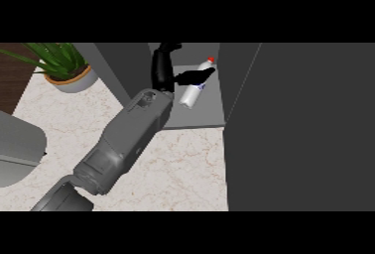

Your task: Pick up the bottled water, place it into the cabinet and close the cabinet

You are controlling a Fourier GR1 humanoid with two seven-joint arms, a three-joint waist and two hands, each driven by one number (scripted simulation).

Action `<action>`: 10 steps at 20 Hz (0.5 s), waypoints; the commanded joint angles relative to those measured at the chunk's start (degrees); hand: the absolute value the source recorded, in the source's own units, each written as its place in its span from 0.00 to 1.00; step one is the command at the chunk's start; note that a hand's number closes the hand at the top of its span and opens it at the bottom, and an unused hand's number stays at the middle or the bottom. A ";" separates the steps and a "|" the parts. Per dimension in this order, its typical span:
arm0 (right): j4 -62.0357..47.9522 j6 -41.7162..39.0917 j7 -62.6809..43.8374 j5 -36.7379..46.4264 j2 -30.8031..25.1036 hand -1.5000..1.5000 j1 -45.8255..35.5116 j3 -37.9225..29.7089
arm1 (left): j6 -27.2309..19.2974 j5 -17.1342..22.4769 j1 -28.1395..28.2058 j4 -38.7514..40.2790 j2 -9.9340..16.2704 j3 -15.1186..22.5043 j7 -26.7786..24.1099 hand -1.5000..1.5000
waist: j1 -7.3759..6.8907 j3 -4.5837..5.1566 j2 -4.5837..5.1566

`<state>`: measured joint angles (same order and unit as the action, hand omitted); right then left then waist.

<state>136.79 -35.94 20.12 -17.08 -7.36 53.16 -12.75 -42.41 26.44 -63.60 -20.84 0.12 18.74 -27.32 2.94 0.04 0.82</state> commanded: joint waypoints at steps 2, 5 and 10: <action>4.97 -0.39 -2.37 -7.03 -1.26 0.00 1.52 -2.94 | 1.21 0.67 -2.84 4.03 -0.12 -3.44 -1.68 0.00 | -0.03 0.02 -0.03; 5.61 -0.46 -1.51 -3.88 1.17 0.00 2.28 -0.23 | 3.77 1.41 -4.03 3.82 -0.12 -4.27 -2.87 0.00 | 0.44 0.02 -0.04; 3.34 -0.90 -1.19 -3.17 1.25 0.00 1.19 -0.48 | 10.25 3.24 -2.16 -0.65 0.59 -7.12 -7.57 0.00 | -0.81 0.02 -0.46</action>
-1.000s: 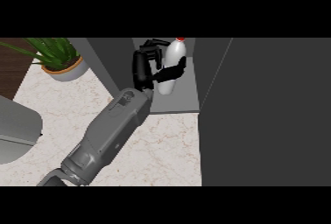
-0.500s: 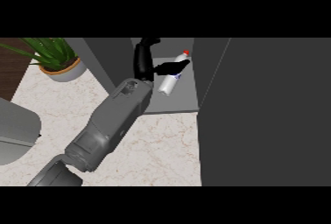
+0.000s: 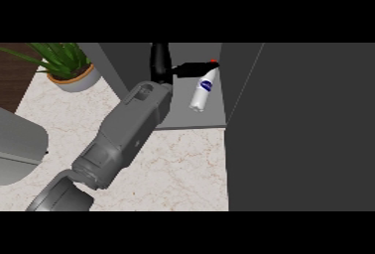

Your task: Pick up the bottled water, place it into the cabinet and close the cabinet

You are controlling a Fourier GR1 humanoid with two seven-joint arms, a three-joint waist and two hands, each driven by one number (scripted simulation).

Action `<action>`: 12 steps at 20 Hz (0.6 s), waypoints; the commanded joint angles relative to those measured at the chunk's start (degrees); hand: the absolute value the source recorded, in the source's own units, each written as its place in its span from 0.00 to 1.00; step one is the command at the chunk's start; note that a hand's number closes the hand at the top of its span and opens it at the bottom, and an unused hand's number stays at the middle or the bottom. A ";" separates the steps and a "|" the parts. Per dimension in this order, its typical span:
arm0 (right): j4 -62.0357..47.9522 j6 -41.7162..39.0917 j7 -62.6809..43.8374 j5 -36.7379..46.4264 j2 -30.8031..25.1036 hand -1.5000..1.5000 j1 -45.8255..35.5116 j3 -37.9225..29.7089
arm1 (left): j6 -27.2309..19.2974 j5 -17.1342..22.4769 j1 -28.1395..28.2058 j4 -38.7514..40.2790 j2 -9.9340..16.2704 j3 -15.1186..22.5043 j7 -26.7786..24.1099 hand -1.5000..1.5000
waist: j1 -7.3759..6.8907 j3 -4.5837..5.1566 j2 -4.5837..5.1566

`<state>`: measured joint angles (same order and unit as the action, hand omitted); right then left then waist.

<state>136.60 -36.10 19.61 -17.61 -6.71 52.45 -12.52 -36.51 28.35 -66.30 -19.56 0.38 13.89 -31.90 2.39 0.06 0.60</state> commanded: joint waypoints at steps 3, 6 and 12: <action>7.49 1.52 -3.68 -3.54 0.02 0.00 0.74 -0.28 | 4.92 4.63 2.39 -7.91 -0.37 0.79 -1.13 0.00 | -0.34 0.02 -0.53; 8.62 1.45 -5.08 -4.11 -0.26 0.00 2.07 -0.42 | 6.44 5.43 5.31 -12.74 -0.38 3.09 0.13 0.00 | -1.18 0.01 -0.80; 8.17 -0.61 -3.55 -4.34 0.26 0.00 3.53 -0.78 | 7.09 4.52 9.82 -19.36 -0.38 5.33 3.09 0.00 | -1.63 -0.03 -0.83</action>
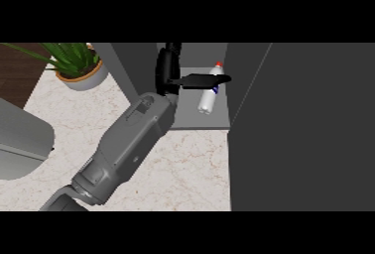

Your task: Pick up the bottled water, place it into the cabinet and close the cabinet

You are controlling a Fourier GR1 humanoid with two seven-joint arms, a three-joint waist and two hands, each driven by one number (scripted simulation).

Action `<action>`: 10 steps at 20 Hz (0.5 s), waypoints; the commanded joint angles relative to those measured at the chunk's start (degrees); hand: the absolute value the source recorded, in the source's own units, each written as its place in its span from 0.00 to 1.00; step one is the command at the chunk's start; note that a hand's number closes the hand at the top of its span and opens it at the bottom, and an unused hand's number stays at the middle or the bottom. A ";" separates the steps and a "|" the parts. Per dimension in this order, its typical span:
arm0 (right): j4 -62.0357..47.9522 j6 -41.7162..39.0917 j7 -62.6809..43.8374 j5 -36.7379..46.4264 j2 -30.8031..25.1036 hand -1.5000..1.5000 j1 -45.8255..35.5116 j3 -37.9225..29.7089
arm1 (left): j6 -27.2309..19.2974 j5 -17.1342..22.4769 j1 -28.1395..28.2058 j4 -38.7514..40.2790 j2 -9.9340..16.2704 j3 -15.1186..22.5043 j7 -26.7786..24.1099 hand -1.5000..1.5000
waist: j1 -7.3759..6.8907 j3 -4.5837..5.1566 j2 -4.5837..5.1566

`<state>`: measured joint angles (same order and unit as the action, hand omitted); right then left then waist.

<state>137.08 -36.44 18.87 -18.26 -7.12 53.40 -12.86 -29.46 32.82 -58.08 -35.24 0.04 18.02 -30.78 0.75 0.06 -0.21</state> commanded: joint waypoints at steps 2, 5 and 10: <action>8.42 0.96 -3.93 -3.20 0.93 0.00 2.31 0.83 | -2.58 -0.46 5.30 -11.59 -0.04 4.70 4.94 0.00 | -1.37 -0.01 -0.47; 8.75 2.51 -6.07 -5.02 -0.73 0.00 0.00 0.55 | -4.63 1.41 12.96 -19.67 -0.04 10.46 3.38 0.00 | -1.35 0.02 -0.25; 10.67 3.62 -7.91 -2.94 1.33 0.00 0.42 4.41 | -5.38 -1.94 20.79 -28.90 -0.02 13.02 5.63 0.00 | -1.27 0.01 -0.12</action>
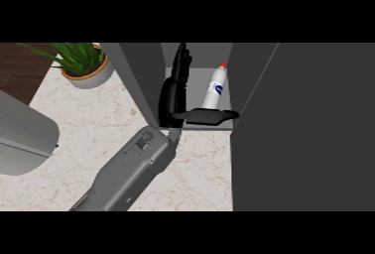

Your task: Pick up the bottled water, place it into the cabinet and close the cabinet

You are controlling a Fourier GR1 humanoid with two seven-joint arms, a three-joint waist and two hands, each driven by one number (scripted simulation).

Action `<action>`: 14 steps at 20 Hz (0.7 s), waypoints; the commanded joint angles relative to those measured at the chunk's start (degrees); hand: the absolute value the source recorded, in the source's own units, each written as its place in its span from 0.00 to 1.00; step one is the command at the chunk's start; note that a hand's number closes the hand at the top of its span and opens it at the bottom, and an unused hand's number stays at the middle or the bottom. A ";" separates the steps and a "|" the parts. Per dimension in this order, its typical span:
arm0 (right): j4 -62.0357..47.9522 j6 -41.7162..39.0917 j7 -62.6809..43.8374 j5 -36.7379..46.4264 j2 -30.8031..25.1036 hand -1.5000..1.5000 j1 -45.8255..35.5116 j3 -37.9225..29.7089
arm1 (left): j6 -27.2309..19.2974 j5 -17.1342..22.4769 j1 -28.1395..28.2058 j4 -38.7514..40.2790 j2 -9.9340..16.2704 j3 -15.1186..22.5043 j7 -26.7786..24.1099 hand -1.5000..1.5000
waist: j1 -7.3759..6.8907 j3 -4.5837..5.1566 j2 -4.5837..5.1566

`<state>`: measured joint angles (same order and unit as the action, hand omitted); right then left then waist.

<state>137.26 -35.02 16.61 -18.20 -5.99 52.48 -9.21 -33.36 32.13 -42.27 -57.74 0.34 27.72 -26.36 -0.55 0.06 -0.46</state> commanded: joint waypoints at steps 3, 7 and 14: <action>8.96 2.86 -4.78 0.37 1.28 0.00 0.86 1.76 | -2.70 -2.37 12.42 -17.61 2.25 6.42 3.48 0.00 | -0.55 0.01 -0.11; 11.71 2.86 -7.00 -2.78 -2.04 0.00 0.54 -0.19 | -5.15 -4.50 18.25 -23.83 2.03 9.91 2.97 0.00 | -0.19 0.03 0.15; 10.11 -4.56 -7.85 2.04 -6.87 1.00 1.30 6.33 | -5.02 -5.23 28.51 -35.47 7.40 12.32 3.75 0.00 | 0.03 0.04 0.21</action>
<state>137.52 -37.57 13.83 -17.47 -10.11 51.60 -5.06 -37.86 27.81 -18.01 -88.79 6.42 38.86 -21.86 -0.66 0.07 -0.36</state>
